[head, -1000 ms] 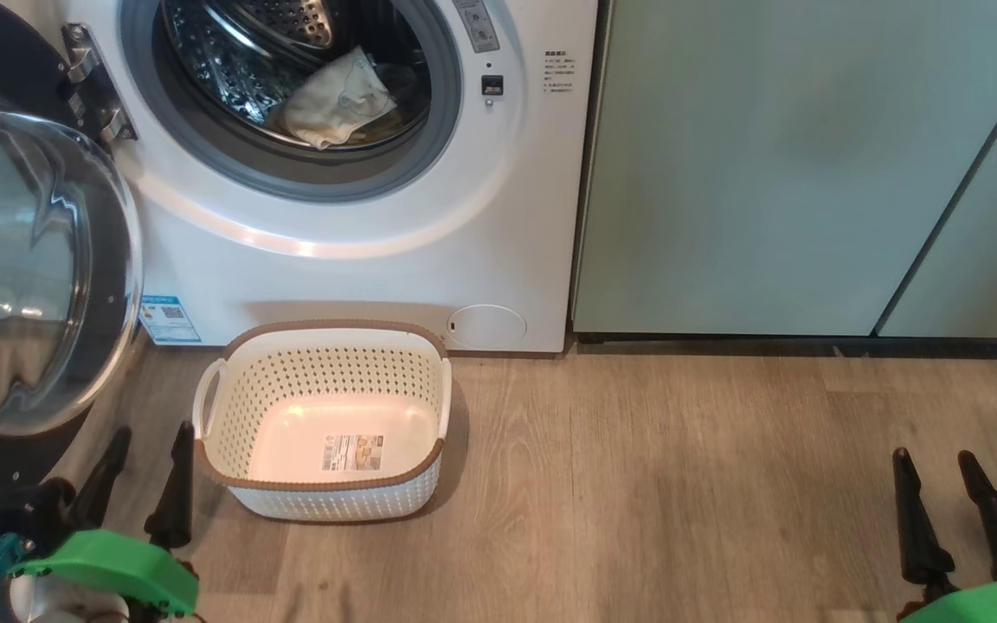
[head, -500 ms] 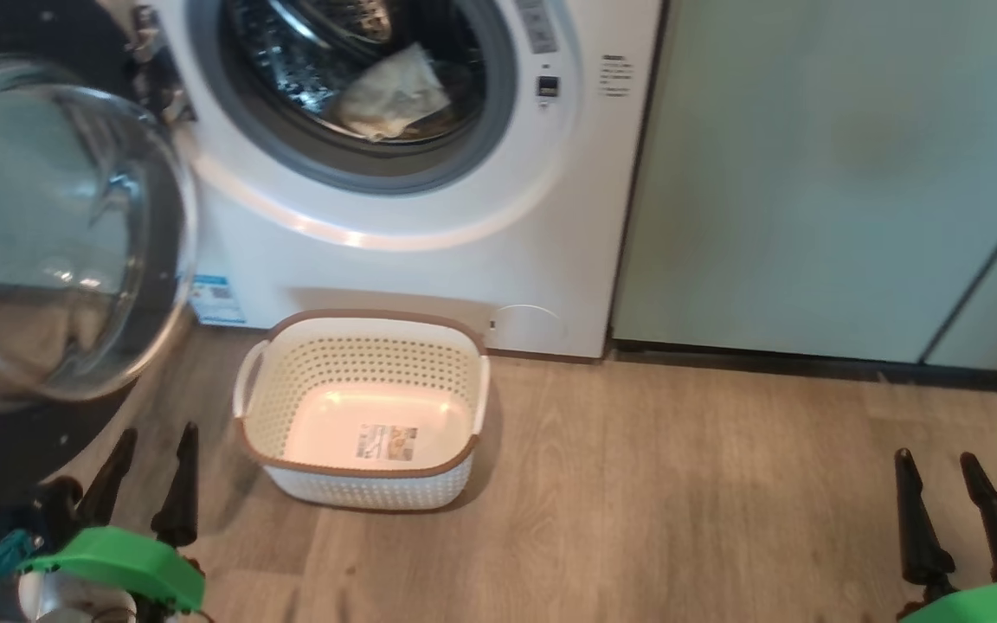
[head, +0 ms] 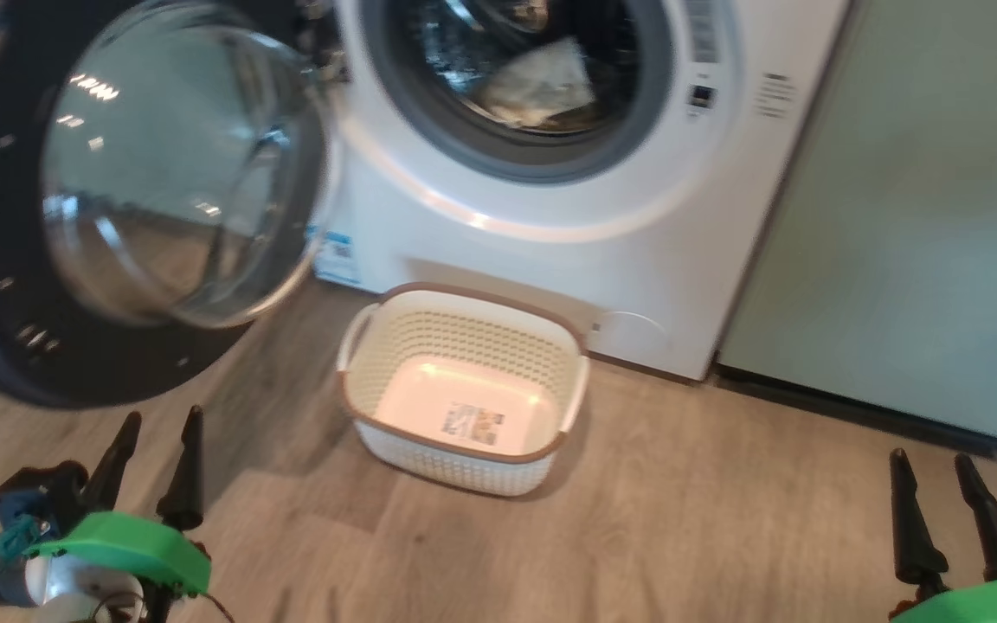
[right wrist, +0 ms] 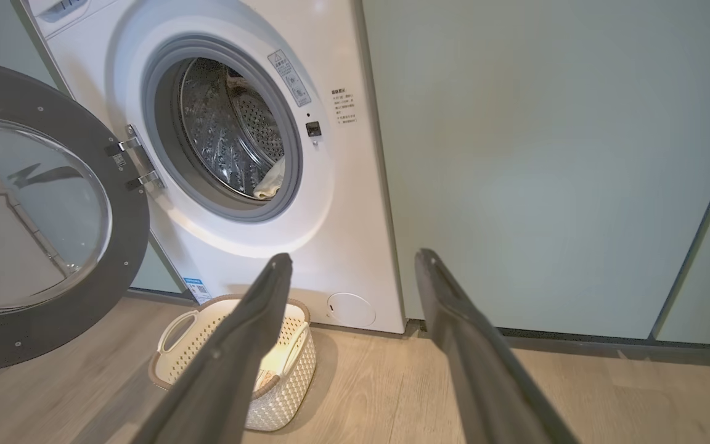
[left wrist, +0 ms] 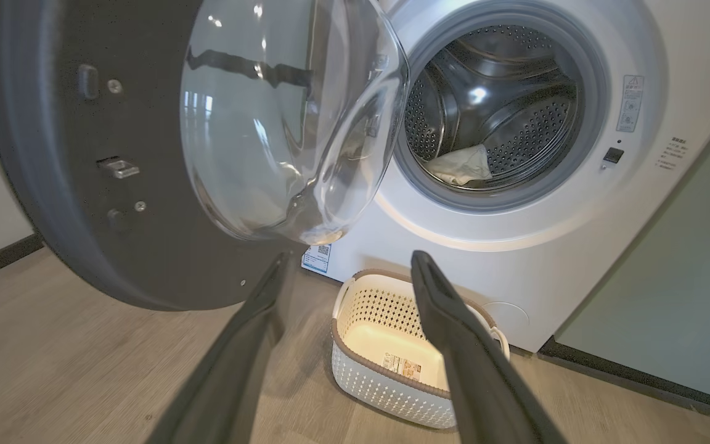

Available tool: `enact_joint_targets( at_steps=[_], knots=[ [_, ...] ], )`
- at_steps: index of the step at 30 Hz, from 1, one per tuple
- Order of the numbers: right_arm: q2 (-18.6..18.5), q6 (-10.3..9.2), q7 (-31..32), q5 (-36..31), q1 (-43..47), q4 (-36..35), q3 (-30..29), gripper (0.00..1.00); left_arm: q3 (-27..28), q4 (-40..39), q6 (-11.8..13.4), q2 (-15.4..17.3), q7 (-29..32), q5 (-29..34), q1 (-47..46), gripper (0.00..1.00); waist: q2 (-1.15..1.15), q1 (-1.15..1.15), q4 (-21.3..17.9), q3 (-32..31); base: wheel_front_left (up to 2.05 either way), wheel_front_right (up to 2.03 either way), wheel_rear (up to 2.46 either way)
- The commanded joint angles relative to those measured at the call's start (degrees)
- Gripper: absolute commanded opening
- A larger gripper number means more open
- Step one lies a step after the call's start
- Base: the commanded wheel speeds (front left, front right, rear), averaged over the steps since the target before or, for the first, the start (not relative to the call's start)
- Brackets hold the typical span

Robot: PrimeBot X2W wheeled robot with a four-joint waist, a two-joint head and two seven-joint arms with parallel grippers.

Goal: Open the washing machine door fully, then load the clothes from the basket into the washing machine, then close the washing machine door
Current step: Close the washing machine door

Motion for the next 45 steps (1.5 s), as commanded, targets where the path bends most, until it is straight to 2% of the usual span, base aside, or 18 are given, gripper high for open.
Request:
enact_joint_targets(
  at_steps=[1, 8, 16, 27, 42, 44, 45],
  knots=[
    [-0.9, 0.01, -0.4, 0.2, -2.1, -1.8, 1.0, 1.0, 2.7, -1.5, -0.1, 1.2, -0.6, 0.4, -3.8, 1.0, 0.0, 0.0, 4.1, 0.0, 0.0, 0.0, 0.0],
    [-1.0, 0.01, -0.4, 0.3, -2.2, -2.1, 0.5, 1.0, 3.2, -2.0, -0.1, 0.6, -0.6, 1.3, -4.7, 1.0, 0.0, 0.0, 11.2, 0.0, 0.0, 0.0, 0.0],
    [-1.0, 0.01, -0.4, 0.4, -2.5, -2.2, 0.8, 1.0, 3.5, -2.4, -0.1, -0.3, -0.6, 2.1, -5.2, 1.0, 0.0, 0.0, 16.7, 0.6, 0.0, 0.0, 0.0],
    [-3.0, 0.01, -0.4, 1.0, -7.0, -0.6, 5.0, 1.0, 8.7, -5.6, -0.1, -2.2, -0.6, 1.9, -3.4, 1.0, 0.0, 0.0, 18.9, 3.6, 0.0, 0.0, 0.0],
    [-3.8, 0.01, -0.4, 1.8, -9.3, 0.9, 7.3, 1.0, 12.8, -8.7, -0.1, -4.4, -0.6, -0.3, -1.2, 1.0, 0.0, 0.0, 19.1, 4.0, 0.0, 0.0, 0.0],
    [-3.9, 0.01, -0.4, 1.9, -9.0, 0.9, 7.2, 1.0, 13.2, -8.6, -0.1, -4.6, -0.6, -3.1, -1.6, 0.35, 0.0, 0.0, 19.1, 3.8, 0.0, 0.0, 0.0],
    [-3.9, 0.01, -0.4, 1.9, -8.8, 0.9, 7.0, 1.0, 13.4, -8.5, -0.1, -4.6, -0.6, -4.8, -1.9, 0.08, 0.0, 0.0, 19.1, 3.7, 0.0, 0.0, 0.0]
  ],
)
